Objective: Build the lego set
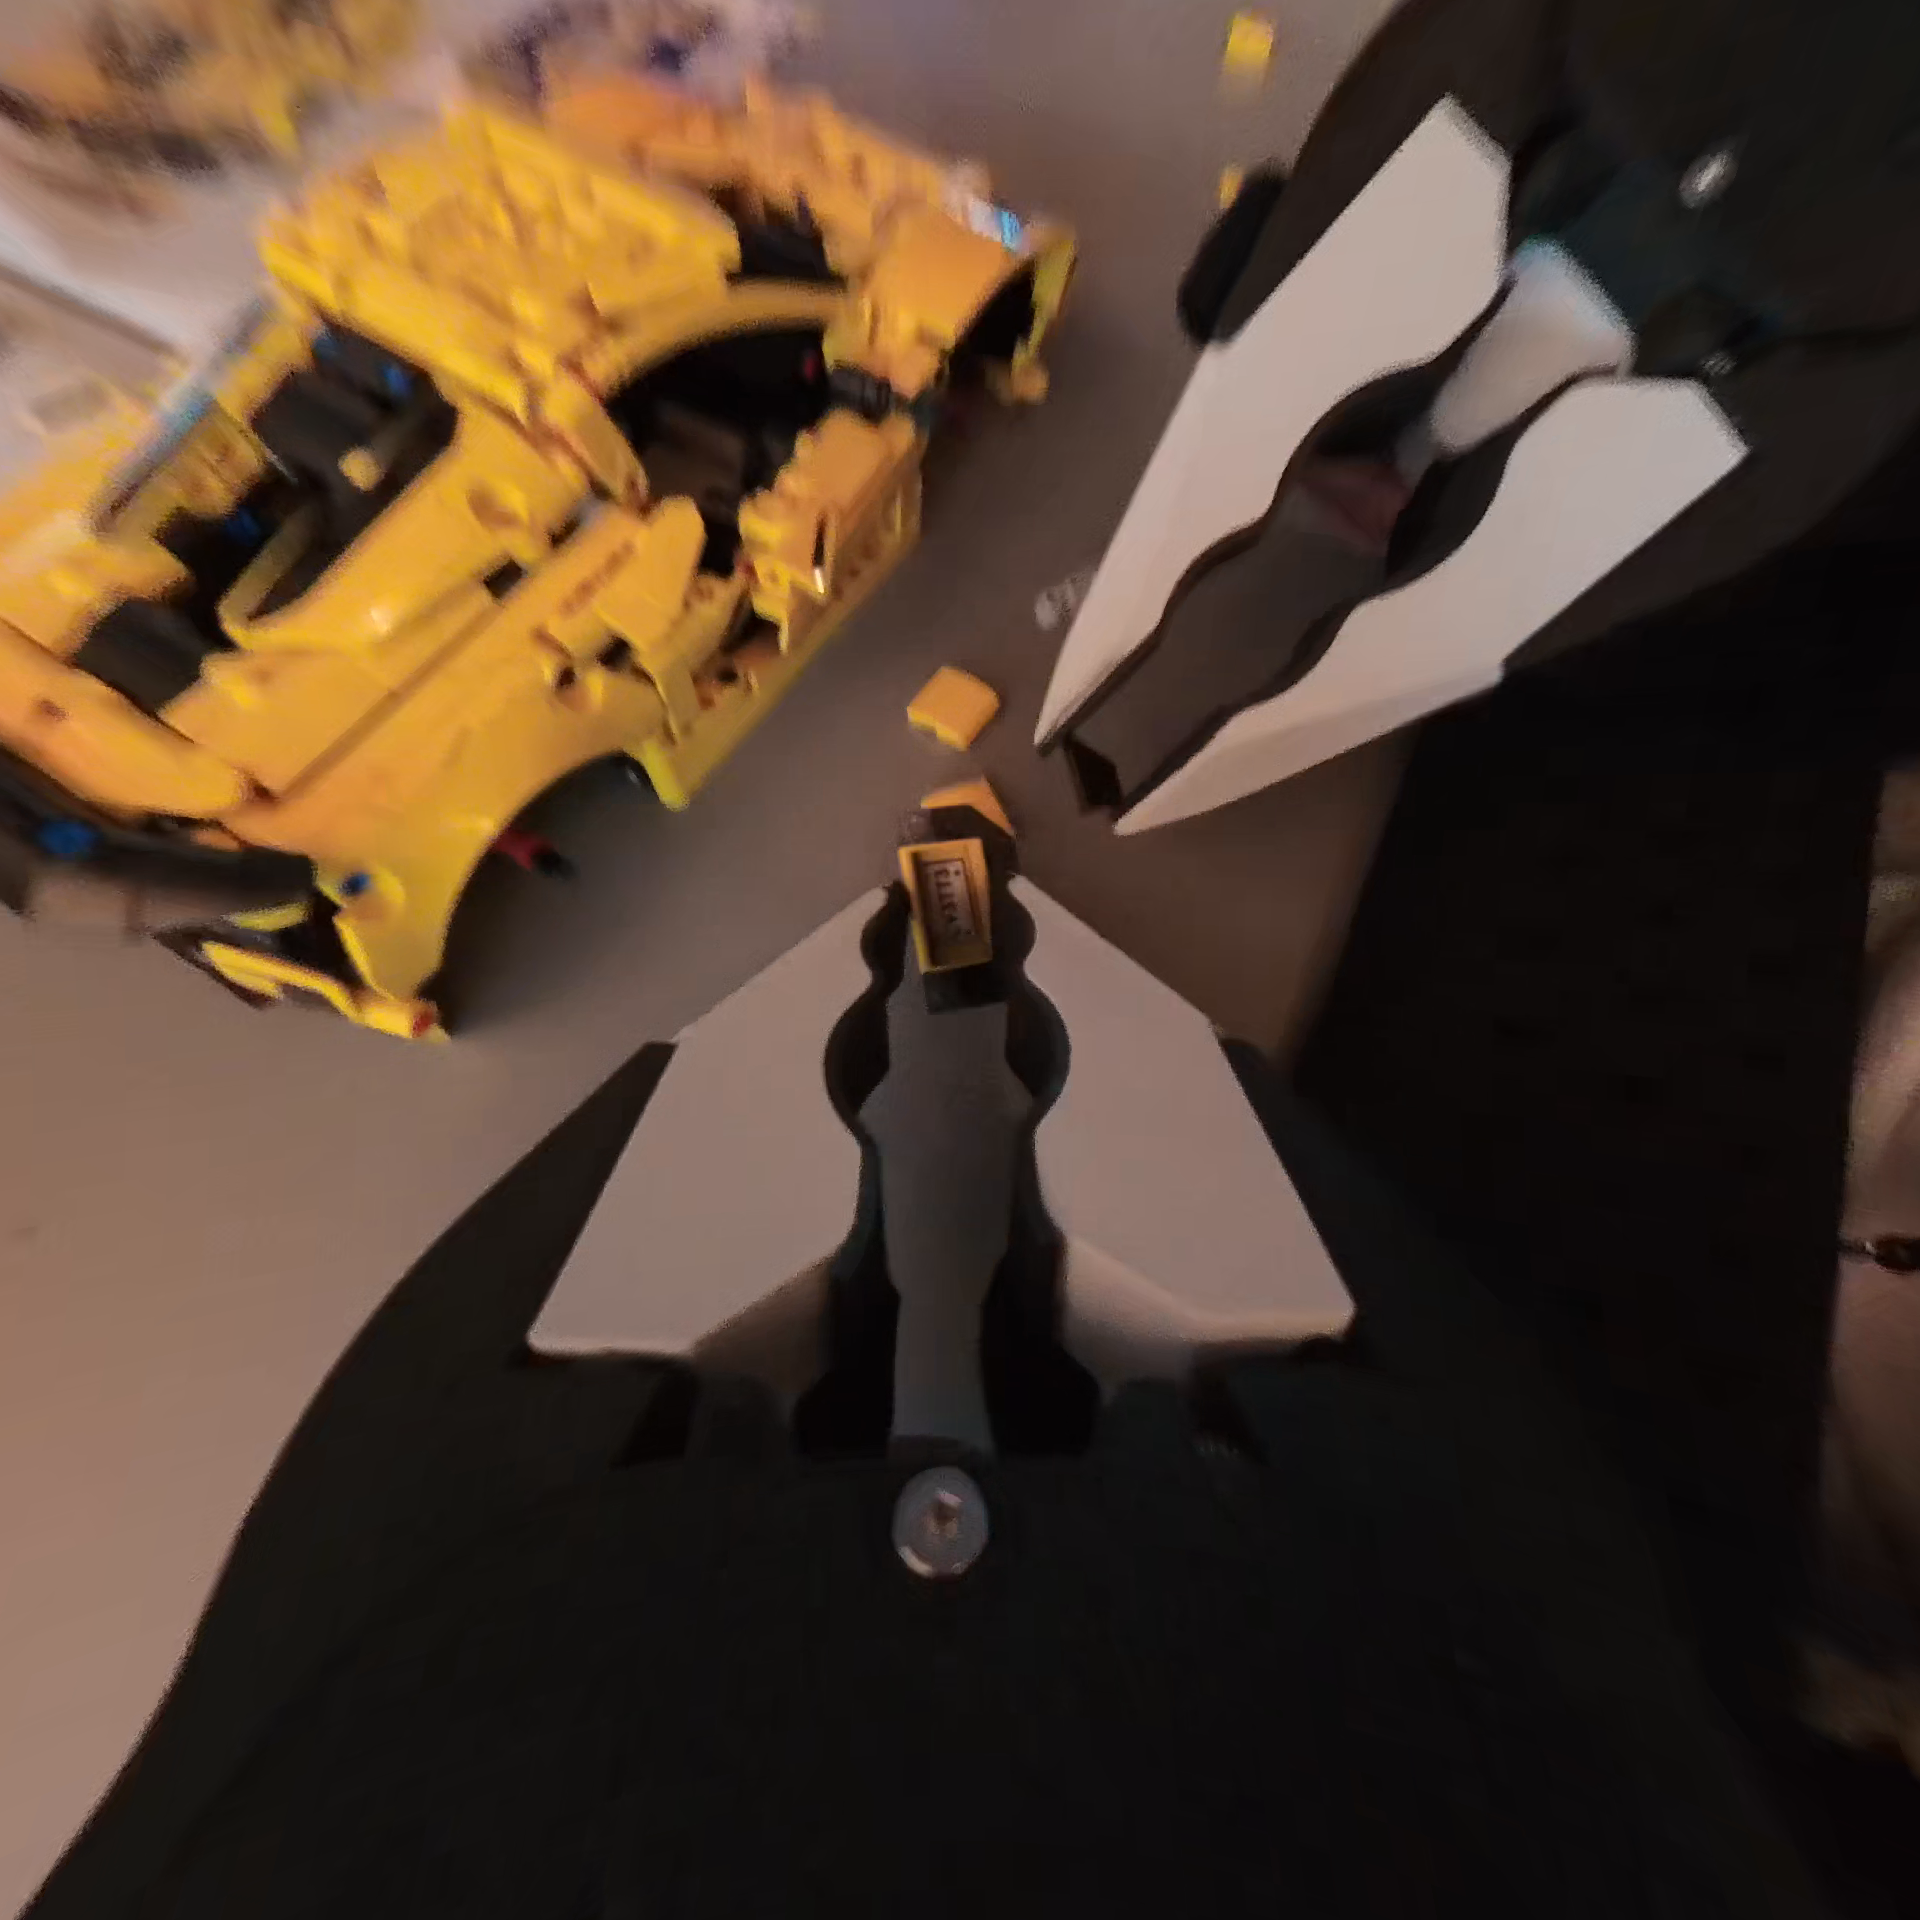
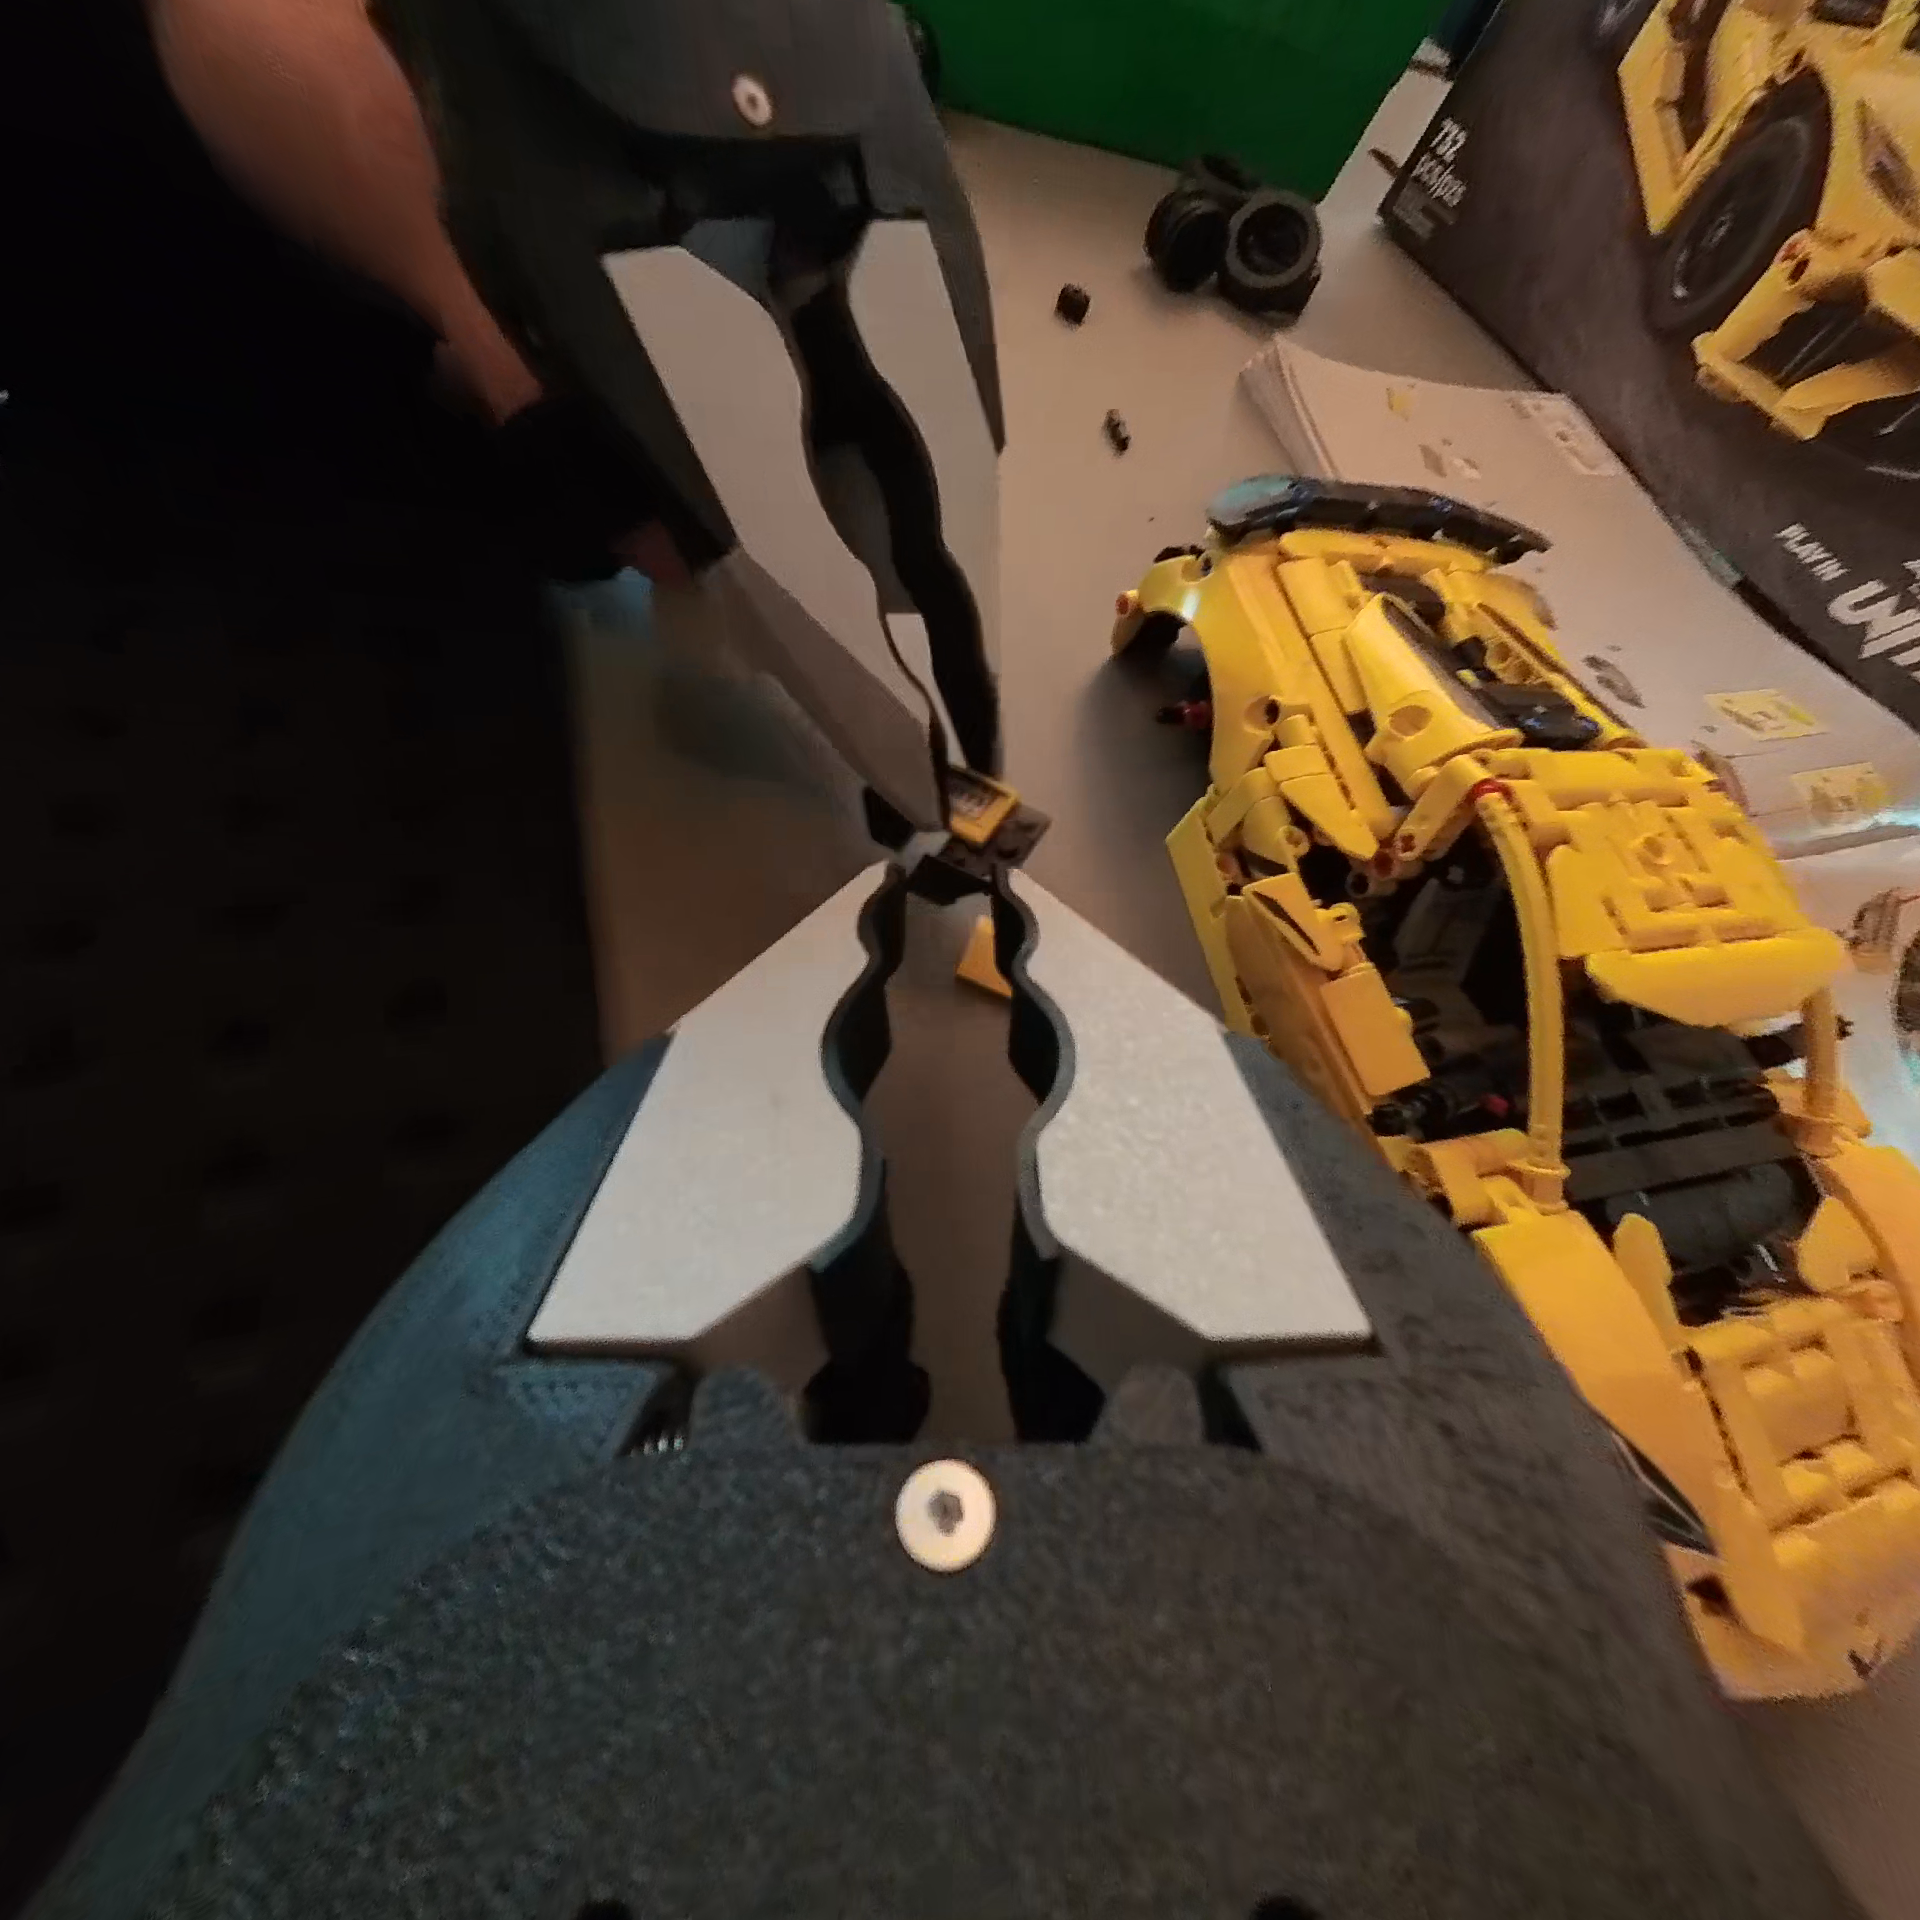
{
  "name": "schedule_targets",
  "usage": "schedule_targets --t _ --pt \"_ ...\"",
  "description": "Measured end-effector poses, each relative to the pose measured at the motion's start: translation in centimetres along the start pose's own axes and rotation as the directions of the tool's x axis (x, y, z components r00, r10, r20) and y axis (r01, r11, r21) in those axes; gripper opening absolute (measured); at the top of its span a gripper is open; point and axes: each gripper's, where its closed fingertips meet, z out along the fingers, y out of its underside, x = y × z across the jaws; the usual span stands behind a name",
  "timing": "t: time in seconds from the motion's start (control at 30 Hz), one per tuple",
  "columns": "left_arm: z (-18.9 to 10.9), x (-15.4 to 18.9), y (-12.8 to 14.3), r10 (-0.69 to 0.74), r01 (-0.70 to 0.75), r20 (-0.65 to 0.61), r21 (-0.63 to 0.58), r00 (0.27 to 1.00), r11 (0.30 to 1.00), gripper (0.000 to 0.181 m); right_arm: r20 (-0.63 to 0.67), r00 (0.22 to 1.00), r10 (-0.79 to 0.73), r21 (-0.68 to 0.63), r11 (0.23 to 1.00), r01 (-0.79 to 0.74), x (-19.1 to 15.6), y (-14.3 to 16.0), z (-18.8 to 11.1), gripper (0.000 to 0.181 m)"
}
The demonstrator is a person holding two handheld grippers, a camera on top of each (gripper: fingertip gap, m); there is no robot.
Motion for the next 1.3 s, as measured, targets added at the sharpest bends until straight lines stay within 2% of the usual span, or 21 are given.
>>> schedule_targets --t 0.07,0.23,0.7,1.0,1.3 --pt "-0.1 0.4 -1.1 -0.013 0.015 -0.022 0.091 1.000 0.996 0.015 -0.032 0.999 -0.005 0.020 1.000 0.006 0.5 -0.3 -0.2 0.017" --pt "-0.1 -0.3 -1.1 -0.063 0.062 0.005 0.071 0.998 0.996 0.015 -0.111 0.993 -0.036 0.068 0.997 0.044 1.5 -1.0 -0.7 0.016" --pt "0.1 0.7 -0.9 -0.021 0.024 -0.043 0.061 0.999 0.998 0.015 -0.086 0.994 -0.069 -0.004 0.998 0.069 0.9 0.0 0.1 0.017" --pt "0.3 1.1 -0.7 -0.049 0.053 -0.094 0.041 0.994 0.998 0.015 -0.066 0.996 -0.053 -0.032 0.998 0.051 0.5 0.3 0.5 0.017" --pt "0.2 1.1 -0.8 -0.082 0.089 -0.125 0.051 0.989 0.995 0.015 -0.053 0.998 -0.022 -0.054 0.998 0.019 0.4 0.6 0.7 0.025"
